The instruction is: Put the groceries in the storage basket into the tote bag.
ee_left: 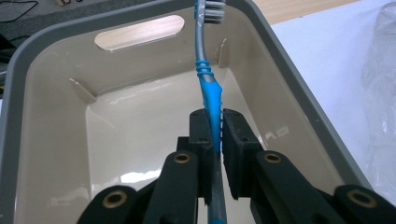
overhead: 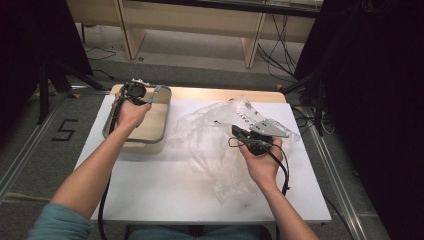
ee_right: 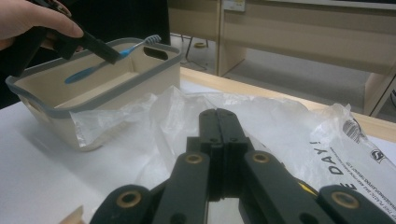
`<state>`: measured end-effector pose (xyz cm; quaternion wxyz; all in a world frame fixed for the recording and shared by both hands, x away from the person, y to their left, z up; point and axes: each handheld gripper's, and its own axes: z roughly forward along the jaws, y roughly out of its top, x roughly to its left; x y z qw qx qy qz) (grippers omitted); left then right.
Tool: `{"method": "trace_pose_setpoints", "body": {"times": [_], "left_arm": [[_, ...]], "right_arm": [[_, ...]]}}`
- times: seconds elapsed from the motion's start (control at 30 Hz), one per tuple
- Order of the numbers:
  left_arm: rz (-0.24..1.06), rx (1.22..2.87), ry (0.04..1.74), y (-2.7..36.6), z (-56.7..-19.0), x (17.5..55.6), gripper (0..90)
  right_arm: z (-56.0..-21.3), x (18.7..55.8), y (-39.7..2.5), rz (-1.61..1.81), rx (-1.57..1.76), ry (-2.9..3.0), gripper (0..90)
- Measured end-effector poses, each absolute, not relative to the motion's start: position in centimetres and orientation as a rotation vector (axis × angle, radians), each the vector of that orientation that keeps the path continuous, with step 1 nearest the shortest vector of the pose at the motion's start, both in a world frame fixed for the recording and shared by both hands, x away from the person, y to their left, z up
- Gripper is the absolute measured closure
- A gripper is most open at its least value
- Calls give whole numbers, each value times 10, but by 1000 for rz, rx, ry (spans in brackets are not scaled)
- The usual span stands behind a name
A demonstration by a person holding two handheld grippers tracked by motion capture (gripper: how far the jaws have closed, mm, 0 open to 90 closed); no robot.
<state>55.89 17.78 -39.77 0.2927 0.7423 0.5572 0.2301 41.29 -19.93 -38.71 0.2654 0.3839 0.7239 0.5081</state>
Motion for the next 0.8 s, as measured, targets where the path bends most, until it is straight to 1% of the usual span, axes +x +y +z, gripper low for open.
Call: {"method": "trace_pose_setpoints", "body": {"times": [0.43, 0.8], "left_arm": [[618, 1987, 1420, 172, -387, 549, 824], [593, 1982, 1370, 167, -377, 538, 824]], "right_arm": [[-387, 413, -199, 1371, 1037, 1956, 900], [-387, 413, -199, 1372, 1039, 1957, 900]]}}
